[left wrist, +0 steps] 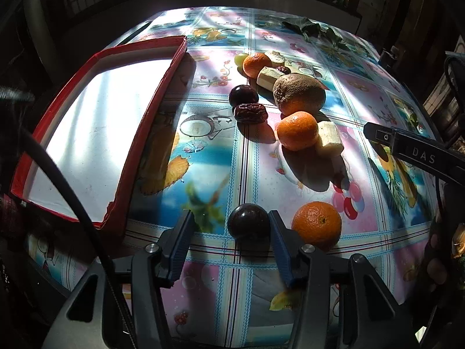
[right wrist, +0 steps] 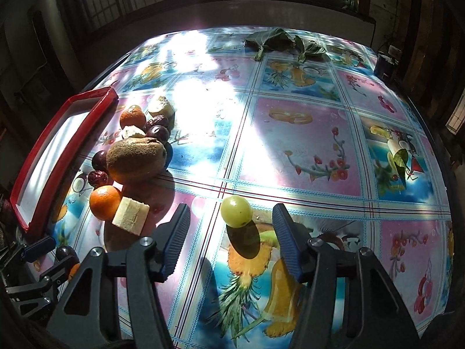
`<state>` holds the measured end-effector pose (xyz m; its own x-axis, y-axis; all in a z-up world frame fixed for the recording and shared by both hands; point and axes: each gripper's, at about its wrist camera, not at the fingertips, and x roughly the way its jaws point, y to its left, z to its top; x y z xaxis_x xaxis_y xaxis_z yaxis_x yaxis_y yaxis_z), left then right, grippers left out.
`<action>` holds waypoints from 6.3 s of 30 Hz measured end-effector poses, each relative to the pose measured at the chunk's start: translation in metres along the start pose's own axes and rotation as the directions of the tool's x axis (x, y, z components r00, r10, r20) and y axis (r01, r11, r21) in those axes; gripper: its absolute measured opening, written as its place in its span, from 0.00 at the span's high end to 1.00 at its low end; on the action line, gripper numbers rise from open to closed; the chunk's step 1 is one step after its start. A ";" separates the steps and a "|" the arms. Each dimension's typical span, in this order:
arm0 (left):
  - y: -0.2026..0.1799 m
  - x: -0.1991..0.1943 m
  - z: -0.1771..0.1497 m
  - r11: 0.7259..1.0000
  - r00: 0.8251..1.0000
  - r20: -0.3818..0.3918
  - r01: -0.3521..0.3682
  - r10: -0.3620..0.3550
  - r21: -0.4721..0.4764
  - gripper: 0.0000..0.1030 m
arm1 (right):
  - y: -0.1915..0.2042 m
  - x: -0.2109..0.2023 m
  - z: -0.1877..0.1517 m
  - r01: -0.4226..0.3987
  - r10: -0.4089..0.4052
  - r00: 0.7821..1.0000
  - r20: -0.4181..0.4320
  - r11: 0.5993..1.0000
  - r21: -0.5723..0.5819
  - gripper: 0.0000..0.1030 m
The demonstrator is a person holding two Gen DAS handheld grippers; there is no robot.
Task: Organize fruits
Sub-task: 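Close the left tool on the dark plum while the right tool closes on the green grape, then carry the plum with the left tool over the tray while the right tool drops the grape inside, then lower the dark plum into the tray and open the left tool, then move the left tool toward a mandarin orange while the right tool approaches a cream cube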
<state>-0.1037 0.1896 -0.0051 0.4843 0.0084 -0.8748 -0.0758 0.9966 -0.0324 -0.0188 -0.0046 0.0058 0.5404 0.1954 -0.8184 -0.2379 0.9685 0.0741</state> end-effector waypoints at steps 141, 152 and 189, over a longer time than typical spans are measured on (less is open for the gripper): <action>0.117 -0.044 0.021 0.972 0.983 0.145 -0.083 0.116 -0.220 0.52 | 0.096 -0.049 -0.004 -0.322 0.324 0.945 0.032 0.945 -0.059 0.49; 0.053 -0.054 0.008 0.995 0.989 0.145 0.022 -0.007 -0.100 0.48 | 0.033 -0.058 -0.032 -0.260 0.258 0.965 0.050 0.964 0.051 0.49; -0.014 -0.048 -0.011 0.992 0.989 0.073 0.126 -0.127 0.017 0.45 | 0.002 -0.061 -0.045 -0.165 0.160 0.986 0.056 0.982 0.091 0.49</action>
<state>-0.1353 0.1741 0.0324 0.5527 -0.1125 -0.8257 0.0009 0.9909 -0.1344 -0.0885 -0.0216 0.0300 0.5394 0.3561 -0.7631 -0.2488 0.9331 0.2596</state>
